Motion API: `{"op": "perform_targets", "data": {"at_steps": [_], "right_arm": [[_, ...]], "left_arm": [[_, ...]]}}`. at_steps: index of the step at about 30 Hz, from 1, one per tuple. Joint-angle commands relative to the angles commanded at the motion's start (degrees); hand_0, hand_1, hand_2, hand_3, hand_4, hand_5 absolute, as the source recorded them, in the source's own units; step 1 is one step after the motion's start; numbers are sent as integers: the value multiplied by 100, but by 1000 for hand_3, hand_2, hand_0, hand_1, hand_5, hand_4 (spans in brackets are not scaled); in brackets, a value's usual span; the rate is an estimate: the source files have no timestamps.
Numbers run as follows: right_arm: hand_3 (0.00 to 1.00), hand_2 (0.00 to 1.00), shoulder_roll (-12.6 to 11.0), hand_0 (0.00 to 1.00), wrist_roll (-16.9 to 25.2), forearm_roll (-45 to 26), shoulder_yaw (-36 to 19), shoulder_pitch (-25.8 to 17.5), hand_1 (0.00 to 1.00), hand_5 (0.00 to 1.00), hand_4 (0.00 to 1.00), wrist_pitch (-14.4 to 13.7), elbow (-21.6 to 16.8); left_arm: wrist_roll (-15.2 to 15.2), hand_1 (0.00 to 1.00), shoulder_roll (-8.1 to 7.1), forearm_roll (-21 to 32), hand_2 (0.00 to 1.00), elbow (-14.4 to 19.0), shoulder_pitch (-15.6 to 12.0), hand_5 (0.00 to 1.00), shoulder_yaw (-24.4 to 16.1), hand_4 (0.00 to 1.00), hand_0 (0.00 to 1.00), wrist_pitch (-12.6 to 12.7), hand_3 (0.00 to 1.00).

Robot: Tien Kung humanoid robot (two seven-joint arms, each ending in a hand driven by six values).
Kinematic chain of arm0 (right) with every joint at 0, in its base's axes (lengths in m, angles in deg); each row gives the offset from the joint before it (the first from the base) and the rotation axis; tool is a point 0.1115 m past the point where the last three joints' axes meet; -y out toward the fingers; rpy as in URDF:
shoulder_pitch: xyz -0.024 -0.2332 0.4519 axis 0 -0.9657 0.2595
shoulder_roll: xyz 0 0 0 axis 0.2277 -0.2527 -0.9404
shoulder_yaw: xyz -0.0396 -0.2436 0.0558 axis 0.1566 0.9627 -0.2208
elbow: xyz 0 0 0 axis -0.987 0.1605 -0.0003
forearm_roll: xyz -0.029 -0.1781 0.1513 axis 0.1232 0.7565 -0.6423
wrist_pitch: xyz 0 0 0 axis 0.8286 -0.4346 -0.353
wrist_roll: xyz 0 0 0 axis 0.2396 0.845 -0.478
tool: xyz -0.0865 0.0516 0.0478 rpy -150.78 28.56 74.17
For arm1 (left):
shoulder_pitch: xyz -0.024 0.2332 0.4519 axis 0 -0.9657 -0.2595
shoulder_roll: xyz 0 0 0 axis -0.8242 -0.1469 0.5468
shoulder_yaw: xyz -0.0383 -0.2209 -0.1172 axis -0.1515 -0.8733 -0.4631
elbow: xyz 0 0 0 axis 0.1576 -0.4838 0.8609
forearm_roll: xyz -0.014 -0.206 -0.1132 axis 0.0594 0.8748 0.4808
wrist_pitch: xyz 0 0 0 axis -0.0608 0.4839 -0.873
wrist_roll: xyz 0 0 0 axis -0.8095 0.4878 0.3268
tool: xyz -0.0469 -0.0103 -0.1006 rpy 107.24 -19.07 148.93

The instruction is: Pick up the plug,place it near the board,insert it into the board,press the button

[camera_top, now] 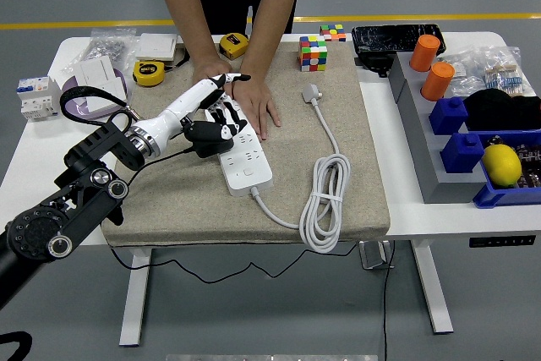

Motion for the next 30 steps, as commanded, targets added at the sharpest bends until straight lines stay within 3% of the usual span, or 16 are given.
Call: {"op": "perform_targets", "data": {"at_steps": [2,3,8,9,13,14,20,21,26,27,30], "right_arm": [[780,744,-3,922,-2,4,5,-5,788,744,998,1,0],[780,744,-4,921,-4,8,5,-7,788,743,998,2,0],[780,744,-16,921,5,-2,33,4,788,743,998,4,0],[780,744,-20,922,2,2,32,5,788,742,998,4,0],[780,744,-27,922,2,2,35,-1,788,742,998,4,0],[780,744,-28,922,-1,6,31,-3,788,742,998,5,0],[780,744,-27,922,2,7,36,-12,787,741,998,5,0],[780,743,-26,922,2,9,37,-12,787,739,998,6,0],[780,743,-28,922,0,15,41,-16,787,739,998,8,0],[780,743,-31,922,0,16,43,-15,787,739,998,8,0],[780,743,-35,922,0,15,44,-5,787,739,998,7,0]], "left_arm": [[20,883,72,60,862,-288,81,297,-74,998,738,-36,998],[28,998,93,75,998,-384,107,403,-92,998,998,-48,998],[95,998,180,-195,998,-981,231,403,-167,998,998,-134,998],[109,998,183,-294,980,-1064,242,390,-147,998,998,-153,884],[167,998,204,-692,980,-1306,241,390,-74,998,998,-223,884],[181,898,209,-779,808,-1347,237,290,-43,998,911,-228,756],[141,898,242,-1113,808,-1537,222,290,168,998,911,-45,756],[130,769,254,-1110,698,-1562,223,315,191,998,768,-30,724],[81,769,303,-1214,698,-1634,259,315,254,998,768,80,724],[63,661,313,-1243,633,-1663,276,323,273,998,641,128,707],[25,661,333,-1263,633,-1729,309,323,340,998,641,245,707]]}}
